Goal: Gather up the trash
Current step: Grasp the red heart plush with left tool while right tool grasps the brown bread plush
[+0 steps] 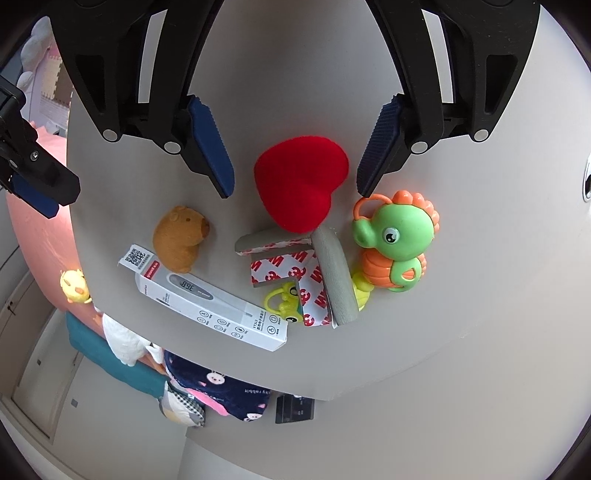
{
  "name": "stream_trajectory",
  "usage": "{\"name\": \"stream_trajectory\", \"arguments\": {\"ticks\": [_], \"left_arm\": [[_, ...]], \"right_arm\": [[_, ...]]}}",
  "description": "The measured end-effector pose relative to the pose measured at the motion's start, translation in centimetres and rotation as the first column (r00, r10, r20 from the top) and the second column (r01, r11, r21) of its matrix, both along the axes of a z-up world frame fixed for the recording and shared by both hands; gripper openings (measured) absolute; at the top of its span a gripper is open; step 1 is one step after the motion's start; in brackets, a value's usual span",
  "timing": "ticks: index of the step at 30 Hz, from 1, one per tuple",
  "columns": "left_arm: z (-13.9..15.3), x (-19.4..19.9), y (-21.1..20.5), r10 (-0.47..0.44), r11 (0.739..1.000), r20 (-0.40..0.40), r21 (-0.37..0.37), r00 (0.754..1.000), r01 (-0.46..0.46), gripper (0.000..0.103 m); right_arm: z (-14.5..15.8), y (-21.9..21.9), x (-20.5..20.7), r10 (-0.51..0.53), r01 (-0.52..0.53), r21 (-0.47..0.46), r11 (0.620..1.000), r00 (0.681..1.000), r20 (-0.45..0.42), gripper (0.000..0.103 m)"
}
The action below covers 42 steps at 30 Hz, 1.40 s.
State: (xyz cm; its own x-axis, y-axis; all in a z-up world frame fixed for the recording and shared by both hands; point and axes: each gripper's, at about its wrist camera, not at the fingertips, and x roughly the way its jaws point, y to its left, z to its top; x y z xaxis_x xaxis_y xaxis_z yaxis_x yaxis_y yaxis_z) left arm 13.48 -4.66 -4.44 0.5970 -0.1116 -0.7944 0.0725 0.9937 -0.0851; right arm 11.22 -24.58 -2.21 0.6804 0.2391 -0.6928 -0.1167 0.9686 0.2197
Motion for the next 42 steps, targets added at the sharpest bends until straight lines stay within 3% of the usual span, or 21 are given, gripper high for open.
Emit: {"name": "stream_trajectory", "arguments": {"ticks": [5,20,26,28,29,42], "left_arm": [[-0.1,0.4,0.7,0.002,1.0,0.001,0.003,1.0,-0.002,0.047],[1.5,-0.1,2.6,0.03,0.999,0.023,0.017,0.999,-0.031,0.047],[1.4,-0.1,2.9,0.036,0.999,0.015,0.011,0.999,-0.036,0.047],[1.4,-0.1,2.9,0.034,0.999,0.015,0.011,0.999,-0.034,0.047],[1.4,-0.1,2.9,0.032,0.999,0.015,0.012,0.999,-0.032,0.047],[1.5,-0.1,1.5,-0.001,0.999,0.018,0.043,1.0,0.0,0.047]], "right_arm": [[-0.4,1.3,1.1,0.021,-0.021,0.009,1.0,1.0,-0.011,0.08],[-2.1,5.1,5.3,0.063,-0.06,0.028,0.998,0.993,-0.104,0.08],[-2.4,6.5,6.5,0.066,-0.066,0.006,0.998,0.99,-0.122,0.063],[-2.4,6.8,6.5,0.071,-0.074,-0.015,0.997,0.99,-0.122,0.054],[-2.5,6.9,6.4,0.076,-0.08,-0.023,0.997,0.989,-0.123,0.042],[-1.6,5.3,4.3,0.082,-0.082,0.005,0.997,0.99,-0.113,0.042]]}}
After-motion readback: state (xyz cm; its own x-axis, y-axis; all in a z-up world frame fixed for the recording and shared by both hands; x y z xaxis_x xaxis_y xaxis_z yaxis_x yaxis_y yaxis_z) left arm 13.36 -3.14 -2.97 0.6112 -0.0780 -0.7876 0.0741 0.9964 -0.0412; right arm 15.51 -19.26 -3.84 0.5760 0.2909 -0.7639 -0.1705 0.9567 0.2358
